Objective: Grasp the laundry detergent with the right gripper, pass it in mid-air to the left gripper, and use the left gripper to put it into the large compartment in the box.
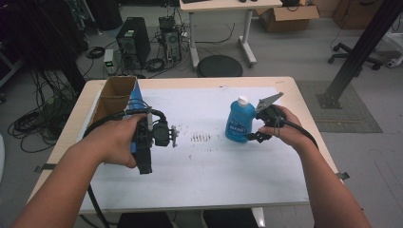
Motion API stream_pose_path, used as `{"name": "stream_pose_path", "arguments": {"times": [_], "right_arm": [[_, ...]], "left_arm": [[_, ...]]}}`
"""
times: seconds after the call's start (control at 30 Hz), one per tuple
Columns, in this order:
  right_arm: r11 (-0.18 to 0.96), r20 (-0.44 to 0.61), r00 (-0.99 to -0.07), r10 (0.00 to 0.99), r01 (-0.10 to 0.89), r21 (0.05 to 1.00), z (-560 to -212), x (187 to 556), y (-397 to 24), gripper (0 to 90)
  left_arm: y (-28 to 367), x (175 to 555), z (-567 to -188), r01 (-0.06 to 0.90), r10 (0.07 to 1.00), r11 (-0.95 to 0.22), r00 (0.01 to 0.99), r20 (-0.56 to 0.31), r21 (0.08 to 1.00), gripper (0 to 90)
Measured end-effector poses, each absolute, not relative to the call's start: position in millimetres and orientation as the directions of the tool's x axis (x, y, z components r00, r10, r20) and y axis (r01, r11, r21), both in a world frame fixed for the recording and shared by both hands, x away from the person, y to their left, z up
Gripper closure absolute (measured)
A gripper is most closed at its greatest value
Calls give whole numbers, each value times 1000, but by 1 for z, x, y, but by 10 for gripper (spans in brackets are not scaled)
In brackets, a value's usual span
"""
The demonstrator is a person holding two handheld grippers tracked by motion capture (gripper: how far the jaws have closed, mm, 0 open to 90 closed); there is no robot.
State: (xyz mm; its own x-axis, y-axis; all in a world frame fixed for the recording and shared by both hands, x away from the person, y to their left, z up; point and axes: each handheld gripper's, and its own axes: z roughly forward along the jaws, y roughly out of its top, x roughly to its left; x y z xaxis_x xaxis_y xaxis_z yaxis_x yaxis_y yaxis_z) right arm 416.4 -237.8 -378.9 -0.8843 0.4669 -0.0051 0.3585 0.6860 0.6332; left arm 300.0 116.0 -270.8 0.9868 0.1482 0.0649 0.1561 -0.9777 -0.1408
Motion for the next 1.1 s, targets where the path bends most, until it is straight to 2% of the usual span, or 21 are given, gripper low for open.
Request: {"name": "stream_pose_path", "arguments": {"times": [0.5,1.1], "right_arm": [[566,35,-867,497,355,744,-394,417,-243,22],[446,65,-854,517,334,831,-409,418,-238,16]], "left_arm": [[115,300,-273,150,143,-978,988,59,-145,2],[110,300,-276,142,136,-979,989,54,-144,2]]}}
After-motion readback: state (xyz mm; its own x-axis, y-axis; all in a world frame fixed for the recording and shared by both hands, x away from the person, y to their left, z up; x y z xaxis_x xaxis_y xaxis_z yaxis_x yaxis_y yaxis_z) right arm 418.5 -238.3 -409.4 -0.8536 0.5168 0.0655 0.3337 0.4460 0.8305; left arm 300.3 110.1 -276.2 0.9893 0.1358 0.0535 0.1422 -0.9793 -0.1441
